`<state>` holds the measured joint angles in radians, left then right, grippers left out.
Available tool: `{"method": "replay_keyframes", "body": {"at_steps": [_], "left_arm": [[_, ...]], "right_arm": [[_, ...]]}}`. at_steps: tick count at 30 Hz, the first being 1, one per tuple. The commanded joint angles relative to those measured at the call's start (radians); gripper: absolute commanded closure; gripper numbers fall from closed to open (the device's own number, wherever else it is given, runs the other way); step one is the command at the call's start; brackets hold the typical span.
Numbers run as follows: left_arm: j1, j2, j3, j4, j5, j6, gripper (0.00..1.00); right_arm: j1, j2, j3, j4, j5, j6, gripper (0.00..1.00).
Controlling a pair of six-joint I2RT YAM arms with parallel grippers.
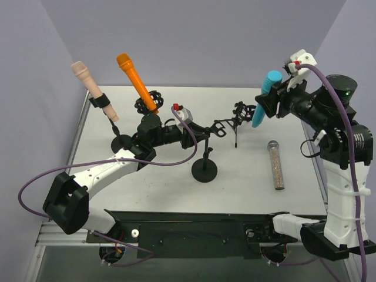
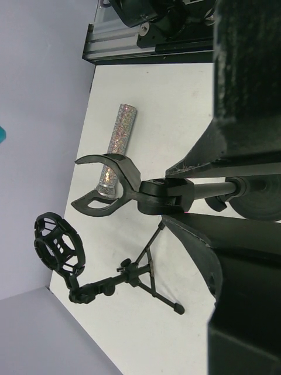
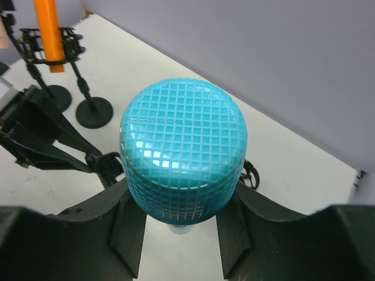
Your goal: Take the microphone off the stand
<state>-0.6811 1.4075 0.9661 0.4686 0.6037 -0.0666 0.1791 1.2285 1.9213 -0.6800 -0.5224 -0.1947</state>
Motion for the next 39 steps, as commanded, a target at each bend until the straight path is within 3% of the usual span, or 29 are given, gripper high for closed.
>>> {"method": "replay_keyframes", "body": {"at_steps": [1,2,3,7,12,16,27,39], "left_arm": [[-0.005,-0.018,0.039,-0.061,0.007,0.005,0.74],[-0.003,-0.022,0.045,-0.064,-0.007,0.004,0.57],[-0.005,-0.025,0.049,-0.067,-0.015,-0.002,0.49],[-0.005,-0.044,0.057,-0.084,-0.015,-0.012,0.41],[-0.005,-0.068,0.08,-0.123,-0.01,-0.015,0.4],[-0.006,-0.079,0.103,-0.157,-0.002,-0.003,0.39],[0.0,-0.137,0.192,-0.379,-0.021,0.162,0.4],[0.012,-0.197,0.241,-0.668,-0.102,0.35,0.39]], "right_arm": [[-0.05,-0.072,-0.108,0.004,0.223,-0.008,1.0],[-0.07,-0.098,-0.126,-0.016,0.254,-0.009,1.0],[-0.078,-0.107,-0.169,-0.03,0.324,-0.027,1.0],[-0.168,-0.149,-0.321,-0.107,0.473,-0.122,1.0],[-0.346,-0.098,-0.482,-0.148,0.519,-0.207,1.0],[-0.426,0.05,-0.481,-0.208,0.513,-0.204,1.0],[-0.486,0.415,-0.476,-0.168,0.513,-0.233,1.0],[-0.566,0.664,-0.407,-0.159,0.49,-0.216,1.0]]}}
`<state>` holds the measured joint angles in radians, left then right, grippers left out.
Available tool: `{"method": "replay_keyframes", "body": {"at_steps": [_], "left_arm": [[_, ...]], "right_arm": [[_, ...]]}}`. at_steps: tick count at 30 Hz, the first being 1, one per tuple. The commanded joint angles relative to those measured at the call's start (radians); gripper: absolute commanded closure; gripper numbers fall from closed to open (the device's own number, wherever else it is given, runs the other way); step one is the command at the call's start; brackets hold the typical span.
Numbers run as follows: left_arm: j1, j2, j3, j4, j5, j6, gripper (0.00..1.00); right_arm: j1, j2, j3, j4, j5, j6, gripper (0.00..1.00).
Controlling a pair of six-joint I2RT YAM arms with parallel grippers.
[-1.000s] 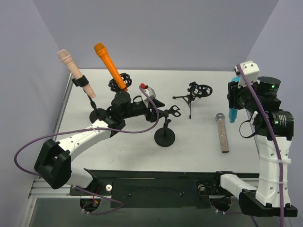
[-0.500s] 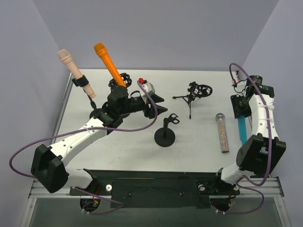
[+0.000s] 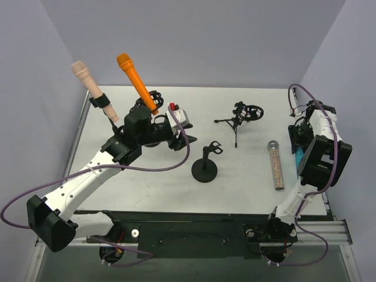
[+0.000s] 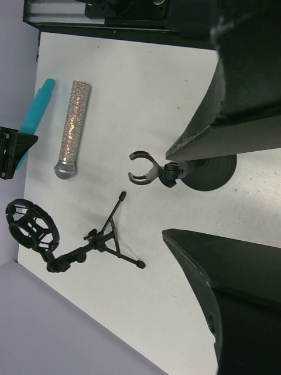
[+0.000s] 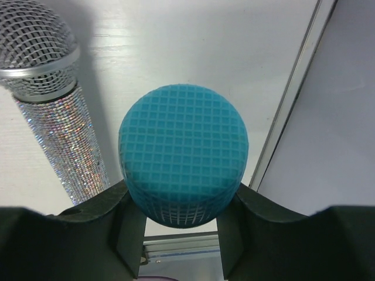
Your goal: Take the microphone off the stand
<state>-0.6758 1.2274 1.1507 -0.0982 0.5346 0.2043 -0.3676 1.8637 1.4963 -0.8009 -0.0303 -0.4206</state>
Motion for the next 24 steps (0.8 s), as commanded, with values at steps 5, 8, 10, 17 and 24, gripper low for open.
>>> {"method": "replay_keyframes", "body": {"at_steps": [5,8,10,17,24], "left_arm": [[0.008,-0.003,0.073,-0.124,-0.042,0.096,0.39],[0.007,0.0,0.084,-0.141,-0.05,0.099,0.39],[0.007,0.004,0.092,-0.156,-0.056,0.107,0.39],[0.01,0.018,0.103,-0.178,-0.051,0.135,0.37],[0.01,0.06,0.058,-0.089,-0.035,0.081,0.36]], "right_arm": [[-0.021,0.09,0.008,-0.037,-0.005,0.016,0.94],[-0.022,0.121,0.022,-0.037,-0.005,0.013,0.85],[-0.024,0.143,0.033,-0.037,0.001,0.006,0.76],[-0.039,0.177,0.058,-0.047,0.013,-0.015,0.5],[-0.056,0.126,0.056,-0.083,-0.046,0.0,0.41]]}}
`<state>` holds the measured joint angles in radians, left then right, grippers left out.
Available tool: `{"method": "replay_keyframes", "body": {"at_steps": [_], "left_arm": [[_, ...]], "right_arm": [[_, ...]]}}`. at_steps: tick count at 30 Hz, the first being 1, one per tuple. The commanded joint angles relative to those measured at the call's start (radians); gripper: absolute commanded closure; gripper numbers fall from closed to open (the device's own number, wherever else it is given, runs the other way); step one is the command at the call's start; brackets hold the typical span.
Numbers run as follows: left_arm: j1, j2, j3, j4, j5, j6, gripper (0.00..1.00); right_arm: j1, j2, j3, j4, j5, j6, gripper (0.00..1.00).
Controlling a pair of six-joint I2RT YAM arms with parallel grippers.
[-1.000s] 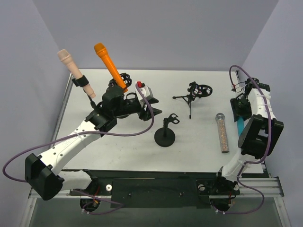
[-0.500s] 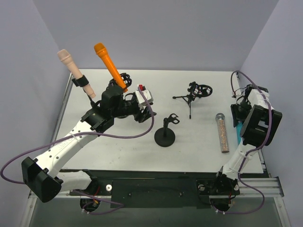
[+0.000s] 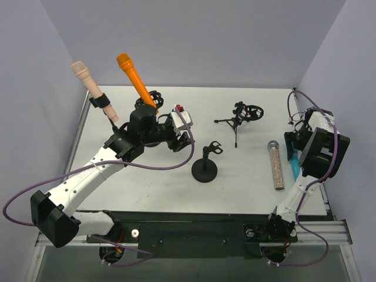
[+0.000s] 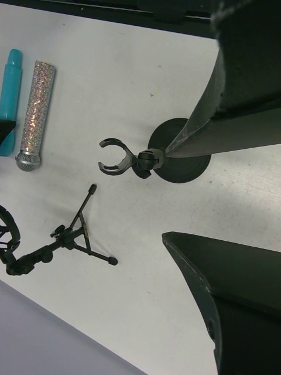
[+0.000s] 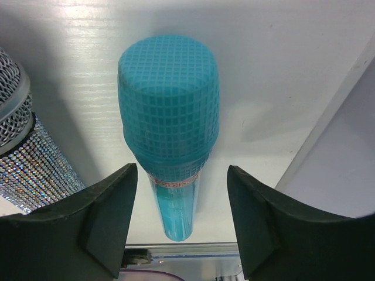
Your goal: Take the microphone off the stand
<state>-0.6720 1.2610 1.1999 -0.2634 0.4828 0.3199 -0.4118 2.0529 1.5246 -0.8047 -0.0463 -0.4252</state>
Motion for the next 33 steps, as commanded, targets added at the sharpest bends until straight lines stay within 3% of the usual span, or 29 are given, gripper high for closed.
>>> {"method": "replay_keyframes", "body": {"at_steps": [1,9,17,22,28,30,33], "left_arm": [[0.006,0.032,0.004,0.101,0.022,-0.06,0.36],[0.005,0.127,-0.042,0.246,0.132,-0.128,0.36],[-0.021,0.219,-0.043,0.236,0.165,-0.065,0.36],[-0.023,0.229,-0.057,0.211,0.172,-0.036,0.36],[-0.024,0.195,-0.051,0.126,0.139,0.002,0.37],[-0.023,0.166,-0.063,0.09,0.116,0.011,0.37],[-0.021,0.094,-0.089,0.053,0.059,0.019,0.37]], "right_arm": [[-0.012,-0.072,0.028,-0.082,-0.039,0.008,0.41],[-0.013,-0.255,0.003,-0.103,-0.125,0.083,0.37],[-0.01,-0.535,-0.037,-0.105,-0.23,0.167,0.35],[0.042,-0.718,0.017,-0.154,-0.383,0.06,0.35],[0.273,-0.879,0.074,-0.076,-0.549,0.046,0.32],[0.465,-0.884,0.089,-0.073,-0.547,0.019,0.29],[0.649,-0.852,0.095,-0.08,-0.514,-0.036,0.27]]}}
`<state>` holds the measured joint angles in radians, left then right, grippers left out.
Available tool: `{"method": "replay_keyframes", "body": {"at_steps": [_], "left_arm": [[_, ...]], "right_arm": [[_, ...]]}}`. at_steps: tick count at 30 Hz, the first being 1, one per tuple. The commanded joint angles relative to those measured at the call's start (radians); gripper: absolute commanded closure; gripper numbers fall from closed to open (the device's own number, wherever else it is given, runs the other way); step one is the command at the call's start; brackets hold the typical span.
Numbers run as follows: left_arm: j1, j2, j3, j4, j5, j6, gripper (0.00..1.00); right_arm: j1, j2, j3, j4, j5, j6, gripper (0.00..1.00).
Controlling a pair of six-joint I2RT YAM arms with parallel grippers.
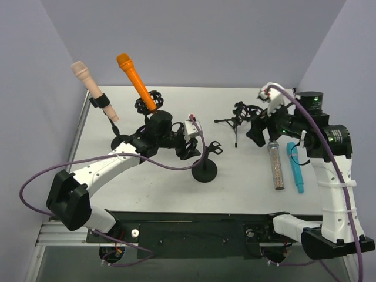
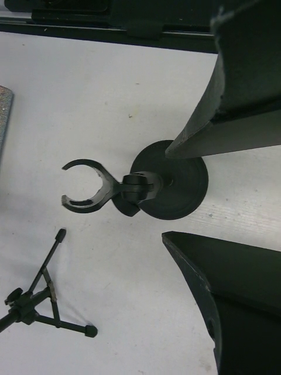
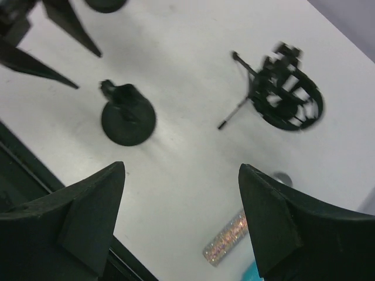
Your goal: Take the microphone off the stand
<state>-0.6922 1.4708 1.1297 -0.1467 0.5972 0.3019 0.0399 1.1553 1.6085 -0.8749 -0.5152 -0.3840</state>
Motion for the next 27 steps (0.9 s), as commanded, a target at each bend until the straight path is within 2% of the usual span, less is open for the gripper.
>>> {"method": "replay_keyframes", "body": {"at_steps": [1,7,11,13,19,27], "left_arm": [[-0.001,-0.128,-0.036,-0.085,-0.078,0.048,0.37],[0.016,-0.274,-0.135,-0.215,-0.183,0.101,0.37],[0.026,-0.398,-0.249,-0.214,-0.206,0.108,0.37],[0.055,-0.434,-0.281,-0.218,-0.189,0.094,0.37],[0.172,-0.512,-0.337,-0.2,-0.099,0.017,0.37],[0.201,-0.523,-0.363,-0.194,-0.054,0.031,0.37]], "right_arm": [[0.268,0.058,0.01,-0.018,-0.031,-0.087,0.27],[0.515,0.225,0.099,-0.163,0.017,-0.288,0.32],[0.621,0.352,0.194,-0.246,0.084,-0.404,0.32],[0.637,0.44,0.237,-0.265,0.09,-0.417,0.33],[0.653,0.567,0.288,-0.351,0.126,-0.524,0.35],[0.661,0.645,0.232,-0.383,0.173,-0.556,0.45]]}}
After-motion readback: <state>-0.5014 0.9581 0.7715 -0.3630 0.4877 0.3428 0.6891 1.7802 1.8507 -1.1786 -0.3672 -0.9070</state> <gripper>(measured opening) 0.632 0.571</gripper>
